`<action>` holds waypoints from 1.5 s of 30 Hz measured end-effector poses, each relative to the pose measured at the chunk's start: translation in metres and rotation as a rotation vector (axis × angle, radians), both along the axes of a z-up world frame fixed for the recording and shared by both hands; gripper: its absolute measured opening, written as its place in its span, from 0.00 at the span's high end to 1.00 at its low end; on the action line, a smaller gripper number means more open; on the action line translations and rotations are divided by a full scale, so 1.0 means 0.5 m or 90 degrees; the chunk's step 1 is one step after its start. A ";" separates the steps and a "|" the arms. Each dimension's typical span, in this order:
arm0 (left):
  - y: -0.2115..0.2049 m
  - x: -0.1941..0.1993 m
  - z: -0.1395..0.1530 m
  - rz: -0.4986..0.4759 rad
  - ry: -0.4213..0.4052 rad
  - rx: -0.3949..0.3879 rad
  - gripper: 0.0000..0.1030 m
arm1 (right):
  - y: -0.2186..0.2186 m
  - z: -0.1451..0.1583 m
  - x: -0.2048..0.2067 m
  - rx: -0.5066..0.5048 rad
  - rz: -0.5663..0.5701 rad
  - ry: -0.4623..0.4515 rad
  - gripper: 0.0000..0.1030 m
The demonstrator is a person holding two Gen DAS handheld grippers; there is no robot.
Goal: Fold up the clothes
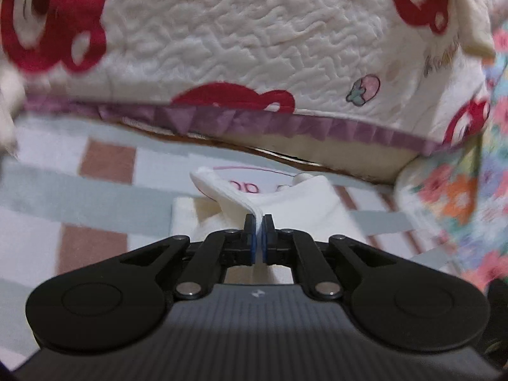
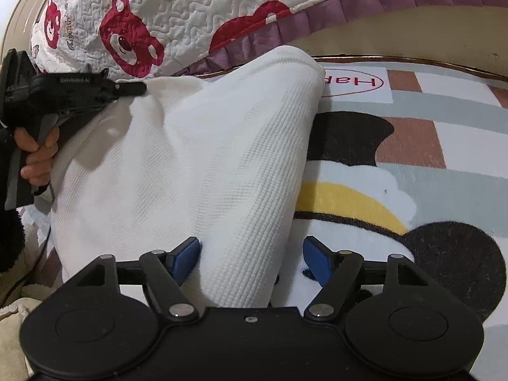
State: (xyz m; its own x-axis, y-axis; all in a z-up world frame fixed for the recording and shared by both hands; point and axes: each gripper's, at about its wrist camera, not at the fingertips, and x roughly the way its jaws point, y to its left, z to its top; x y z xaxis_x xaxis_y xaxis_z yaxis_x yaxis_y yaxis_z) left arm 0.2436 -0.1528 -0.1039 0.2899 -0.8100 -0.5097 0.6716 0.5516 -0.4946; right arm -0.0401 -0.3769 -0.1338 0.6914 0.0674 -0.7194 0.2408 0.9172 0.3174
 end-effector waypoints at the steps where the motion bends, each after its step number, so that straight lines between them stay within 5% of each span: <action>1: 0.002 0.014 -0.015 0.041 0.026 0.037 0.97 | 0.000 0.000 0.000 -0.002 0.001 0.000 0.26; 3: 0.014 0.028 -0.050 0.107 0.053 0.112 0.97 | 0.001 0.001 -0.002 -0.002 0.003 0.000 0.26; 6: 0.041 0.009 -0.057 0.136 0.040 0.145 0.91 | 0.000 0.001 -0.006 -0.006 0.009 0.002 0.26; 8: 0.065 -0.009 -0.040 0.134 0.046 0.118 0.75 | -0.001 0.001 -0.008 -0.003 0.010 0.002 0.25; 10: 0.090 -0.019 -0.022 0.127 0.074 0.091 0.38 | -0.003 0.000 -0.009 0.001 0.008 0.002 0.25; 12: 0.113 -0.017 -0.019 0.125 0.141 0.058 0.33 | 0.001 0.000 -0.007 -0.003 0.008 0.004 0.25; 16: 0.141 -0.053 -0.028 0.062 0.224 0.034 0.33 | 0.008 0.000 -0.007 -0.010 0.007 0.007 0.24; 20: 0.135 -0.126 -0.054 -0.014 0.244 0.112 0.33 | 0.010 0.000 -0.016 0.003 0.004 0.007 0.24; 21: 0.131 -0.139 -0.060 -0.031 0.232 0.135 0.38 | 0.009 0.000 -0.018 0.010 0.003 0.007 0.24; 22: 0.126 -0.153 -0.066 -0.049 0.217 0.159 0.74 | 0.007 0.000 -0.020 0.015 0.001 0.007 0.24; 23: 0.119 -0.168 -0.064 -0.075 0.190 0.180 0.94 | 0.006 0.000 -0.021 0.020 -0.001 0.007 0.24; 28: 0.137 -0.211 -0.006 -0.092 0.114 0.175 0.96 | 0.005 0.000 -0.029 0.047 -0.007 0.007 0.23; 32: 0.146 -0.219 -0.043 -0.082 0.132 0.241 0.97 | 0.006 -0.001 -0.043 0.070 -0.007 0.005 0.23; 39: 0.119 -0.275 -0.031 -0.142 0.009 0.335 0.97 | 0.017 -0.001 -0.079 0.084 0.015 0.015 0.23; 45: 0.135 -0.270 -0.018 -0.133 0.017 0.343 0.94 | 0.055 0.006 -0.106 0.039 0.067 0.034 0.20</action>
State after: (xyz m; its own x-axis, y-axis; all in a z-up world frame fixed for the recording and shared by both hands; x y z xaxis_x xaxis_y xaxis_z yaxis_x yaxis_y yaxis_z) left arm 0.1084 -0.0853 -0.1128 0.1329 -0.4728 -0.8711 0.7848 0.5870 -0.1989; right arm -0.0932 -0.3496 -0.1306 0.6388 0.1834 -0.7472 0.1619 0.9174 0.3636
